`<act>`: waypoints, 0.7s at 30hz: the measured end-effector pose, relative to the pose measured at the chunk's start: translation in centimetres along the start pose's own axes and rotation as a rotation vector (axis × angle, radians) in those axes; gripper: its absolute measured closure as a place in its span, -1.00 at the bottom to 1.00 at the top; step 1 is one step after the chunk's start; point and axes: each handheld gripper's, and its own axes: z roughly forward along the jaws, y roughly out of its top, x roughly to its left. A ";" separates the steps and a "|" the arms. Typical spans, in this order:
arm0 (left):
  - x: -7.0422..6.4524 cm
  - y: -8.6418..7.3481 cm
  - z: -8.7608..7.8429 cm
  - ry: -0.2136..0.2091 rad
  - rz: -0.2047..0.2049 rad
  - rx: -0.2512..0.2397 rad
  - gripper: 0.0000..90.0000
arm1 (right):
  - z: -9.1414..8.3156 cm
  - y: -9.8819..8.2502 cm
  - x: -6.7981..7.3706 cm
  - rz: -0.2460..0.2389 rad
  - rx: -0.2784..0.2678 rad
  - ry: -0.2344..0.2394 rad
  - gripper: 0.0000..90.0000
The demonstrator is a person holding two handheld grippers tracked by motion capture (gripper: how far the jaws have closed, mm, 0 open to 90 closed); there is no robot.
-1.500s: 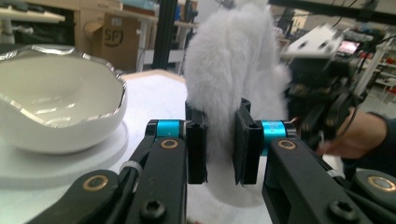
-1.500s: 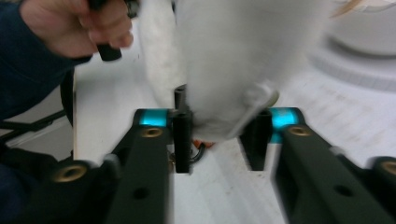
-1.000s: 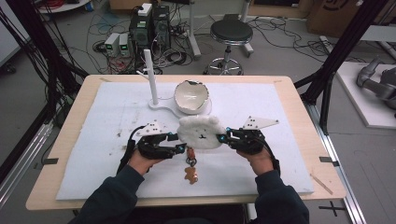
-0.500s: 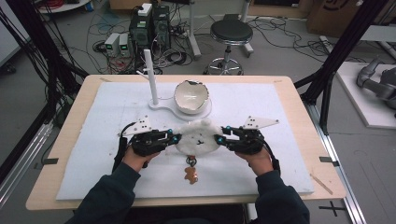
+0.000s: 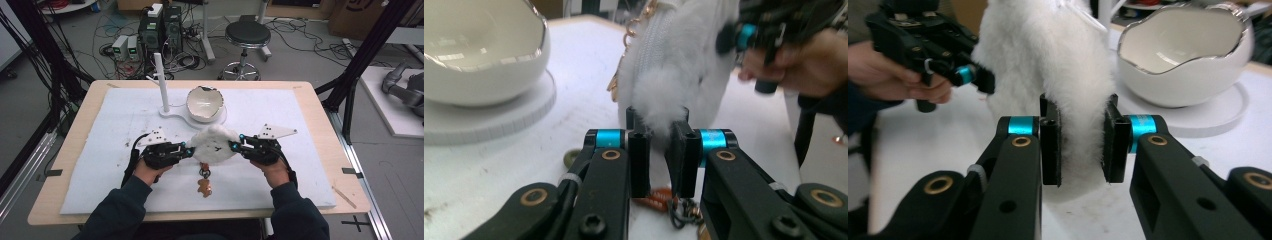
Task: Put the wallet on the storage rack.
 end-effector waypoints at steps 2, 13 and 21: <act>0.8 0.1 -0.8 0.082 -0.028 0.007 0.43 | 0.0 0.3 0.0 -0.027 -0.006 -0.031 0.71; 5.2 0.0 -6.9 0.294 -0.067 -0.076 -0.63 | 0.9 4.3 -0.7 -0.169 0.017 -0.138 0.71; 7.3 -1.0 -9.3 0.358 -0.139 -0.099 -0.60 | 2.8 8.3 -2.7 -0.244 0.045 -0.187 0.71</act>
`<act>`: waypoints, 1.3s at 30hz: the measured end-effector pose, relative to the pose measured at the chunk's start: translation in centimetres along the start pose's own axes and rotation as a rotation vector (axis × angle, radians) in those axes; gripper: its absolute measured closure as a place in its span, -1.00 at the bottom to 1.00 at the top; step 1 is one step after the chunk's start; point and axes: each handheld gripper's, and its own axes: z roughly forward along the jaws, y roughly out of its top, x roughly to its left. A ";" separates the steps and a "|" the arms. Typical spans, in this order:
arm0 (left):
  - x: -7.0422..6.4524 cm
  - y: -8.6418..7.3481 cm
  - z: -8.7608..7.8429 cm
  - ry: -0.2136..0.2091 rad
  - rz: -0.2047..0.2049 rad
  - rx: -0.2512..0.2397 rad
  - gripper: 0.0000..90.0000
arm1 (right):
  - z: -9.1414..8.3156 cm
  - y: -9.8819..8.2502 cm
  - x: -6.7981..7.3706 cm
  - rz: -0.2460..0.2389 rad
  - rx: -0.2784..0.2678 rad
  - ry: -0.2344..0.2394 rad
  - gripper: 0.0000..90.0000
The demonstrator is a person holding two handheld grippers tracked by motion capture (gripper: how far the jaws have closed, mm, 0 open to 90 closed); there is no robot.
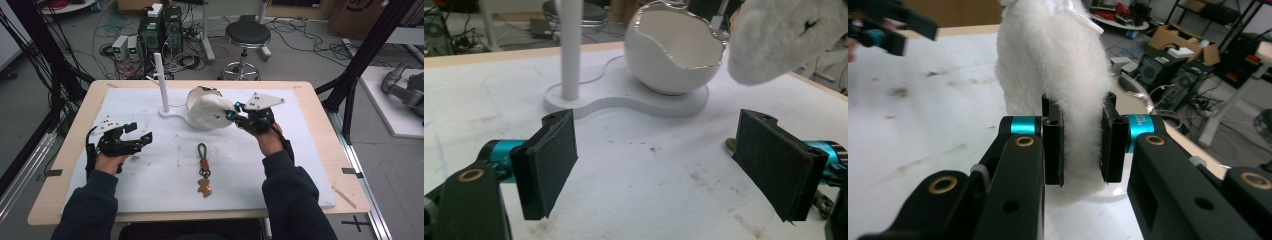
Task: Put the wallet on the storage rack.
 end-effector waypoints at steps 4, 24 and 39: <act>0.2 -0.1 0.0 -0.006 -0.014 -0.003 -0.58 | 1.2 1.9 -1.5 -0.024 0.002 -0.023 0.71; 0.9 -0.1 -0.5 0.028 -0.040 -0.016 -0.59 | 7.5 3.3 -2.8 -0.307 0.195 -0.136 0.71; 0.8 -0.2 -0.4 0.025 -0.042 -0.011 -0.59 | 7.1 3.3 -3.5 -0.266 0.205 -0.204 0.70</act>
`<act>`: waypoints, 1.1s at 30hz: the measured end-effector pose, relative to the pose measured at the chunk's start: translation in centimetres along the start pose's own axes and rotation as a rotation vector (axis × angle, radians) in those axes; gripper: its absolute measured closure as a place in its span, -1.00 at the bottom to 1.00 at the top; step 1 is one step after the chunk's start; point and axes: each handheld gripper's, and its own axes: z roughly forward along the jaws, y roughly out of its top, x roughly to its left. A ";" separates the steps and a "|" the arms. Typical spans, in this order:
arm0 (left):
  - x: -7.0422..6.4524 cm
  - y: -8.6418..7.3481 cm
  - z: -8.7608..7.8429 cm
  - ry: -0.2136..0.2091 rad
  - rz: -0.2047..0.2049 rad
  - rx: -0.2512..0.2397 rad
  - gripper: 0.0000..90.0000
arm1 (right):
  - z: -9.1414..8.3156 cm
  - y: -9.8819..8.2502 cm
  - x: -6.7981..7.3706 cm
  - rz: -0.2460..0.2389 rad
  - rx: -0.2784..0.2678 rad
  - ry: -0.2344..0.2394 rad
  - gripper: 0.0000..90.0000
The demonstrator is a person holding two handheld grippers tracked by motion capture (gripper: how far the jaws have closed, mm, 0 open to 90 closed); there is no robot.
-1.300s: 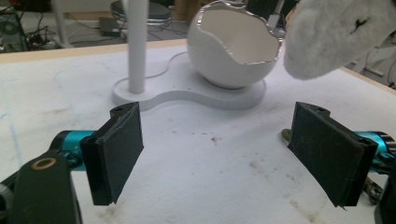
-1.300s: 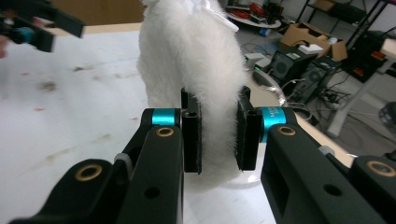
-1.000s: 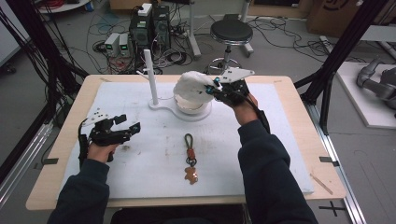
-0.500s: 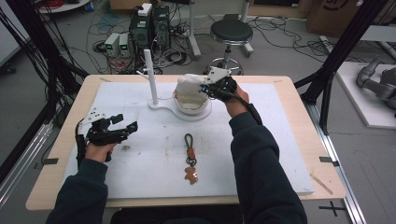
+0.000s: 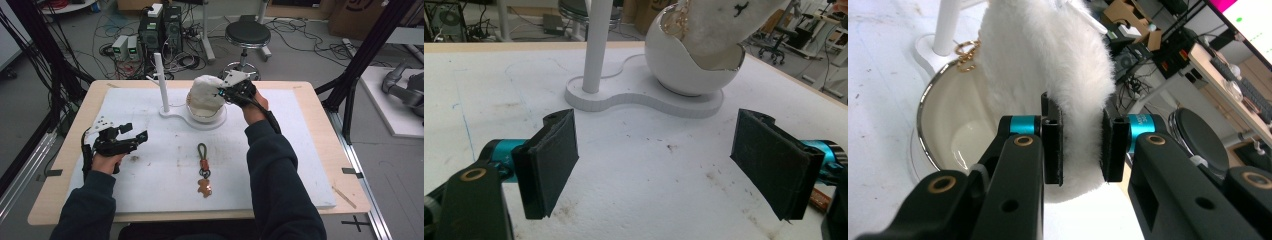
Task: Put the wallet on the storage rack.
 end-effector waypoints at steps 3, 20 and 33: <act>0.0 0.0 0.0 -0.002 -0.001 -0.004 -0.59 | -0.1 0.0 0.0 0.016 0.006 -0.003 0.69; -0.2 -0.1 0.1 -0.012 -0.003 0.004 -0.59 | 3.7 -0.5 3.0 -0.145 0.101 0.081 0.71; -0.5 -0.2 0.0 -0.033 0.013 0.005 -0.50 | -1.8 -4.1 0.5 0.310 0.005 0.203 -0.18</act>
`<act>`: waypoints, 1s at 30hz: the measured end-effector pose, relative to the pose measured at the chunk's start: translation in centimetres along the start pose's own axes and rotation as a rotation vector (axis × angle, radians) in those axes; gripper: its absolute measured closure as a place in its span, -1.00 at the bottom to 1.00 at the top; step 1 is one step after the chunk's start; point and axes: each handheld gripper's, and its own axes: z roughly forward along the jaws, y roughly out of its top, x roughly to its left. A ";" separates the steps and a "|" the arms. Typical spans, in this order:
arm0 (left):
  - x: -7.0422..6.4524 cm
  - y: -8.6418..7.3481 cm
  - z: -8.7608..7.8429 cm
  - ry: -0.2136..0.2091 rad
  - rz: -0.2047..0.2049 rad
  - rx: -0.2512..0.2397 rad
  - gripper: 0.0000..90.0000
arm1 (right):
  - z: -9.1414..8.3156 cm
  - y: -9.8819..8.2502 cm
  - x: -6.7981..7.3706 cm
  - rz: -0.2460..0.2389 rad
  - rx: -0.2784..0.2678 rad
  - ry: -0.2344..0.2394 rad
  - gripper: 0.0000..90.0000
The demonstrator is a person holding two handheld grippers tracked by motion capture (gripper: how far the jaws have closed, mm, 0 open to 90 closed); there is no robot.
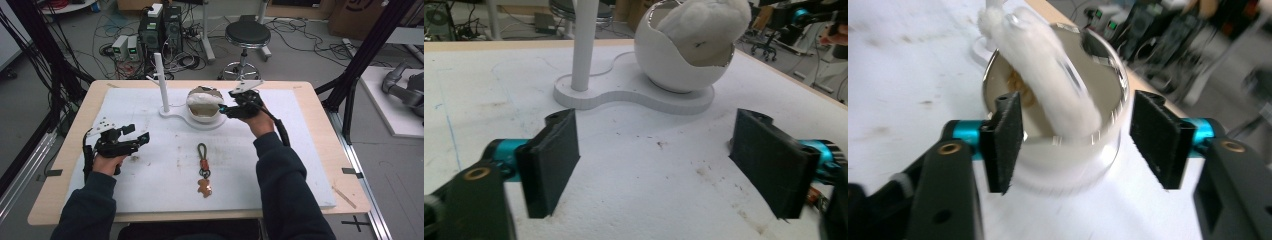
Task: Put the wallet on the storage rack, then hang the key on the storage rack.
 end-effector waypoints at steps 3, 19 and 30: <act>0.0 0.0 0.0 0.004 0.002 0.001 -0.53 | -2.3 -1.7 -0.2 0.026 -0.011 -0.011 -0.30; -0.5 -0.3 0.4 0.014 0.023 0.015 -0.58 | -8.0 -12.8 0.9 0.194 -0.002 -0.151 -0.44; -0.9 -0.3 0.6 0.011 0.017 0.032 -0.58 | -8.4 -13.0 1.1 0.204 0.000 -0.210 -0.48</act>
